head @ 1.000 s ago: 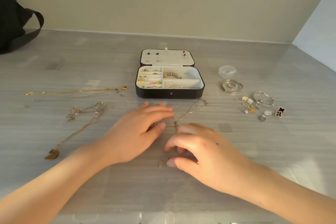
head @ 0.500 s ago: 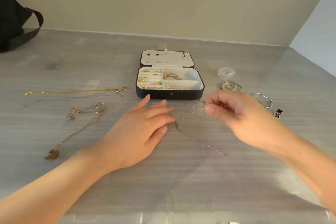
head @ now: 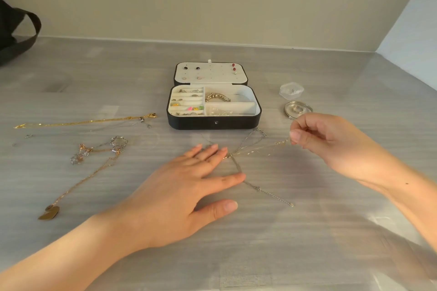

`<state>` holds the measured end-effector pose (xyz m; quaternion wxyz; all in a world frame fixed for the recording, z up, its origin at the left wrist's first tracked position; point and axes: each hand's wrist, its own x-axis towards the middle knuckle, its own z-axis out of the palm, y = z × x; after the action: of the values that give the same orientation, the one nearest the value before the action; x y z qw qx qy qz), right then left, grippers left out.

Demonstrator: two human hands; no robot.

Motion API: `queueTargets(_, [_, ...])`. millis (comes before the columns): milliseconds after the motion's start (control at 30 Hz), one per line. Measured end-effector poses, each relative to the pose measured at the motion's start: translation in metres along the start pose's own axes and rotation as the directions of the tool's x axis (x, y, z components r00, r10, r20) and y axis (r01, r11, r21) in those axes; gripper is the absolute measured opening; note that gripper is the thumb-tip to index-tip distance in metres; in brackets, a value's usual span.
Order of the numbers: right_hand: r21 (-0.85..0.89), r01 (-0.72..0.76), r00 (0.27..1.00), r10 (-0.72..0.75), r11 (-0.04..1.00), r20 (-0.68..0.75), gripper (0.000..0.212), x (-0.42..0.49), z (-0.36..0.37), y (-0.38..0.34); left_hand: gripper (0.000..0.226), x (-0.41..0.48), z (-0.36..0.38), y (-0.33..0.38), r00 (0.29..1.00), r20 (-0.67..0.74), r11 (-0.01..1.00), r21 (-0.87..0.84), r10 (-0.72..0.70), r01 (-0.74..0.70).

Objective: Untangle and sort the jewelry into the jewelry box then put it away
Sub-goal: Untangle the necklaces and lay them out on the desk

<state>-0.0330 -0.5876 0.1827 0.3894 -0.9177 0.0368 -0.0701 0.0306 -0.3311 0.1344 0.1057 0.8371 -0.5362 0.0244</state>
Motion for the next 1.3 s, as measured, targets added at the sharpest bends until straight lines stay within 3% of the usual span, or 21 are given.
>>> queueTargets(333, [0.247,-0.061,0.997,0.048,0.967,0.056,0.019,-0.001,-0.002,-0.011,0.042,-0.002,-0.003,-0.004,0.998,0.052,0.966,-0.260,0.032,-0.017])
queueTargets(400, [0.157,-0.084,0.993,0.069,0.984,0.100,0.018,-0.004,-0.004,-0.012,0.041,-0.002,-0.006,-0.005,0.995,0.097,0.959,-0.283,0.037,-0.008])
queueTargets(500, [-0.114,-0.086,0.976,0.107,0.990,0.190,0.019,-0.010,-0.003,-0.009,0.043,-0.003,-0.011,-0.004,0.988,0.146,0.949,-0.314,0.047,0.001])
queueTargets(667, [-0.431,-0.070,0.945,0.198,0.900,0.260,0.020,-0.012,0.001,-0.010,0.045,-0.003,-0.017,-0.004,0.981,0.189,0.934,-0.357,0.050,0.021])
queueTargets(800, [-0.473,-0.082,0.932,0.235,0.877,0.274,0.016,-0.003,-0.002,-0.020,0.044,-0.003,-0.019,-0.004,0.979,0.195,0.930,-0.367,0.059,0.018])
queueTargets(933, [-0.514,0.047,0.995,0.007,0.857,0.103,0.009,0.019,0.010,-0.023,0.044,-0.003,-0.019,-0.004,0.978,0.200,0.929,-0.369,0.058,0.020])
queueTargets(1000, [-0.571,0.106,0.992,-0.049,0.814,0.114,0.017,0.029,0.018,-0.017,0.043,-0.003,-0.020,-0.004,0.977,0.208,0.929,-0.369,0.055,0.027])
queueTargets(1133, [-0.543,0.159,0.984,-0.089,0.824,0.153,0.003,0.035,0.019,-0.011,0.043,-0.003,-0.021,-0.004,0.976,0.213,0.925,-0.378,0.055,0.030])
queueTargets(1300, [-0.603,0.211,0.976,-0.126,0.769,0.180,0.011,0.031,0.022,-0.009,0.043,-0.003,-0.021,-0.004,0.973,0.224,0.923,-0.383,0.056,0.035])
